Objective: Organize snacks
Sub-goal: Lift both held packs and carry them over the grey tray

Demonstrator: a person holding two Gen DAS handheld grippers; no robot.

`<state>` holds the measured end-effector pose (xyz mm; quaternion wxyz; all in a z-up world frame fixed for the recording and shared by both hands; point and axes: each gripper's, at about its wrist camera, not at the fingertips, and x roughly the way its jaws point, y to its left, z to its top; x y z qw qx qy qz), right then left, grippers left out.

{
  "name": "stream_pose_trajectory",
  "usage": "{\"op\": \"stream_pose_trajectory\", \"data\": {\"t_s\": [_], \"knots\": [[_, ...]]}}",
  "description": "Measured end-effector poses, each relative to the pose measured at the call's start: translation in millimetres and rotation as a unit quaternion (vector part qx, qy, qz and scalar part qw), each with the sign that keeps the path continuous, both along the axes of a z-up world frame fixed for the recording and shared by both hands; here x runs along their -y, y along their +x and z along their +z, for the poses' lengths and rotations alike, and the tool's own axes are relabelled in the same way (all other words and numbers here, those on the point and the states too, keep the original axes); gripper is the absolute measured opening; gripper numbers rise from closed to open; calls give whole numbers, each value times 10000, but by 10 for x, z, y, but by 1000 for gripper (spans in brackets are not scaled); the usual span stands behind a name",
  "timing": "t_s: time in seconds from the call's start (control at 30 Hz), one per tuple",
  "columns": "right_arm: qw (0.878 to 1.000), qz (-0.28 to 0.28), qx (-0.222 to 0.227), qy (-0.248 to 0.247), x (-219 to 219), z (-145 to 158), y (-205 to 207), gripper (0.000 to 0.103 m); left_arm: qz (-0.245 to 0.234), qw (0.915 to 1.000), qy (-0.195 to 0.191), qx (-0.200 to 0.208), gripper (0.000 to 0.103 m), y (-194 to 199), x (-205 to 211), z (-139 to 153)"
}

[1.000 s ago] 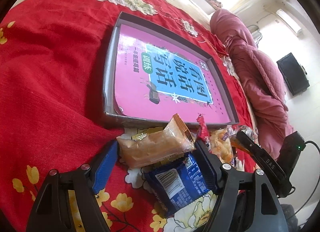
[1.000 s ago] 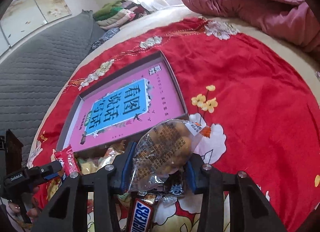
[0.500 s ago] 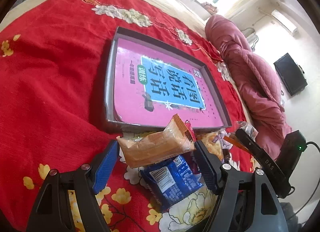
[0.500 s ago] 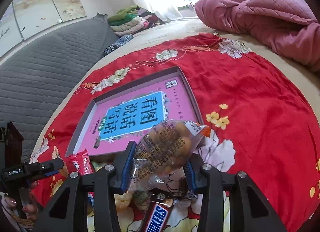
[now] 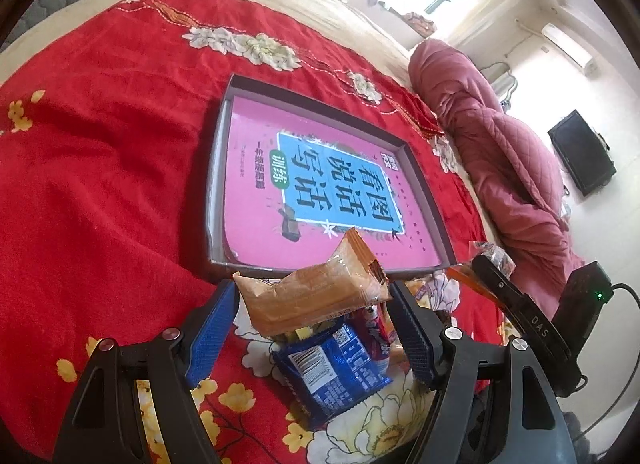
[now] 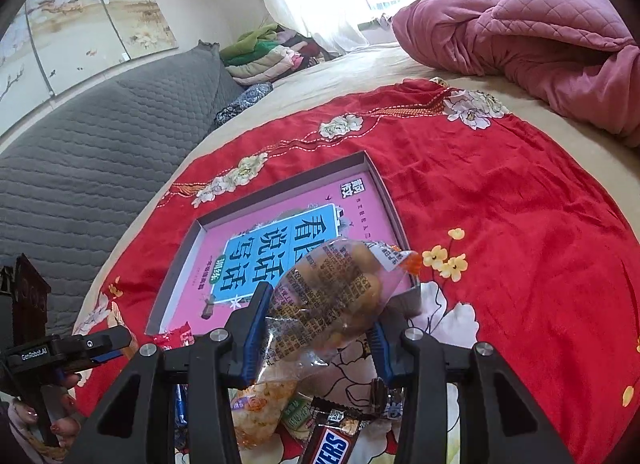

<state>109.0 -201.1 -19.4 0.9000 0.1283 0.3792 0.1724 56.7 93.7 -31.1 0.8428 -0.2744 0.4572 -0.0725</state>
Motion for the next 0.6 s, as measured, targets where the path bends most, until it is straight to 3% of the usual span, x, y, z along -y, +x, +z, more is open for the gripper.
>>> {"op": "stream_pose_trajectory", "data": {"t_s": [0.6], "knots": [[9992, 45, 140, 359, -37, 86, 200, 44, 247, 9991, 345, 26, 78, 184, 67, 162]]}}
